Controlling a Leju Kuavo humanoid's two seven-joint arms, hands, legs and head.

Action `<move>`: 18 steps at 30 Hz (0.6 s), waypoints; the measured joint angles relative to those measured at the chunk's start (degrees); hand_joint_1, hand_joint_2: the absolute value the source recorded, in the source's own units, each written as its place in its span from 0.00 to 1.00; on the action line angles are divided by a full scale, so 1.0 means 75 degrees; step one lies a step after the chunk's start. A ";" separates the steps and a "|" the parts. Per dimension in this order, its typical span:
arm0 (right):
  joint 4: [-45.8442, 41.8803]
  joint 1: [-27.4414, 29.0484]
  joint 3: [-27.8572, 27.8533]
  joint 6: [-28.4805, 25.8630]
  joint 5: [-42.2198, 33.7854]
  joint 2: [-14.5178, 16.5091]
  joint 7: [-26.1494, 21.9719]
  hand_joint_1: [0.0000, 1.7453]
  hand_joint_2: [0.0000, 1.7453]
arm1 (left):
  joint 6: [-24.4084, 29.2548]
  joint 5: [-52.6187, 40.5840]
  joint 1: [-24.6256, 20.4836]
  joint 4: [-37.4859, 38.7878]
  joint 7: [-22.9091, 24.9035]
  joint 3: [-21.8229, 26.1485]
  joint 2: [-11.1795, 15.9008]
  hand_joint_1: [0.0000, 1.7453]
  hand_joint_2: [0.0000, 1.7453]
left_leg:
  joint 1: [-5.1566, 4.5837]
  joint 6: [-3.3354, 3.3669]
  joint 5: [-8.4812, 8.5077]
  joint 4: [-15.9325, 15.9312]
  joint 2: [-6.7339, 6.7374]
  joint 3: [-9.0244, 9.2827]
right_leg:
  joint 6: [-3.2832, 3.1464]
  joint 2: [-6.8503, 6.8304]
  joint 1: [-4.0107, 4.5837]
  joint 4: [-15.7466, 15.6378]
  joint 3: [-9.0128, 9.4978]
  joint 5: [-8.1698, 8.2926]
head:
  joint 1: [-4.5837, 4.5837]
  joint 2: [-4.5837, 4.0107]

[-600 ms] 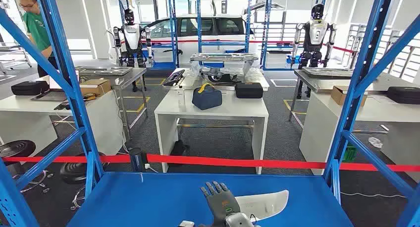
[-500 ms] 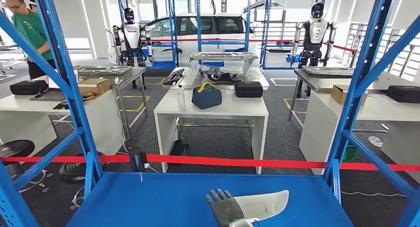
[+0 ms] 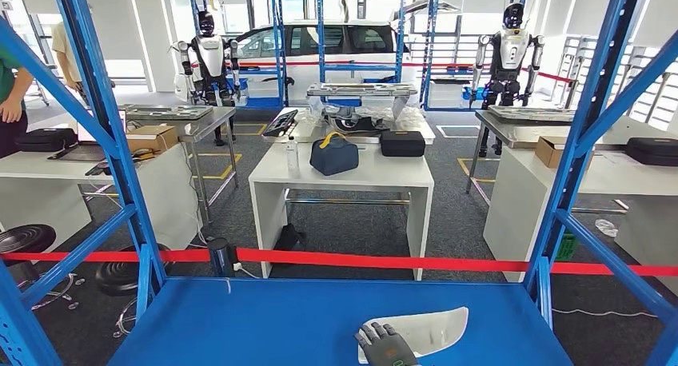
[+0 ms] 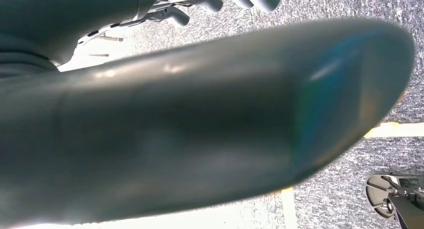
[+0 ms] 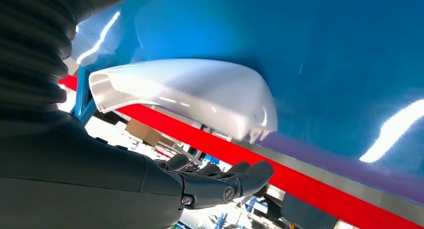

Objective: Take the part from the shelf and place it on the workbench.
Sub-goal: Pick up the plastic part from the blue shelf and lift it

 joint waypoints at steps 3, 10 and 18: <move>0.0000 0.0045 0.0073 -0.0093 0.0077 -0.0051 0.0095 0.00 1.00 | 0.0003 -0.0002 -0.0001 0.0000 0.0006 0.0001 0.0000 0.00 0.00 | -0.0002 0.0000 0.0000 0.0000 0.0001 0.0000 | 0.0000 0.0001 -0.0001 0.0000 0.0002 0.0000 | 0.0000 0.0001; 0.0004 0.0036 0.0196 -0.0438 0.0617 -0.0132 0.0550 0.00 1.00 | 0.0003 0.0029 -0.0002 0.0000 -0.0071 0.0068 -0.0004 0.00 0.00 | -0.0003 0.0001 -0.0001 0.0001 -0.0001 0.0000 | 0.0001 -0.0001 -0.0002 0.0000 0.0003 0.0000 | 0.0000 0.0000; 0.0106 0.0036 0.0295 -0.0785 0.0912 -0.0237 0.0809 0.00 1.00 | 0.0009 0.0090 0.0007 0.0000 -0.0135 0.0178 -0.0018 0.00 0.00 | -0.0004 0.0002 -0.0001 0.0001 0.0000 0.0000 | 0.0001 0.0000 -0.0003 -0.0001 0.0010 0.0000 | 0.0000 0.0001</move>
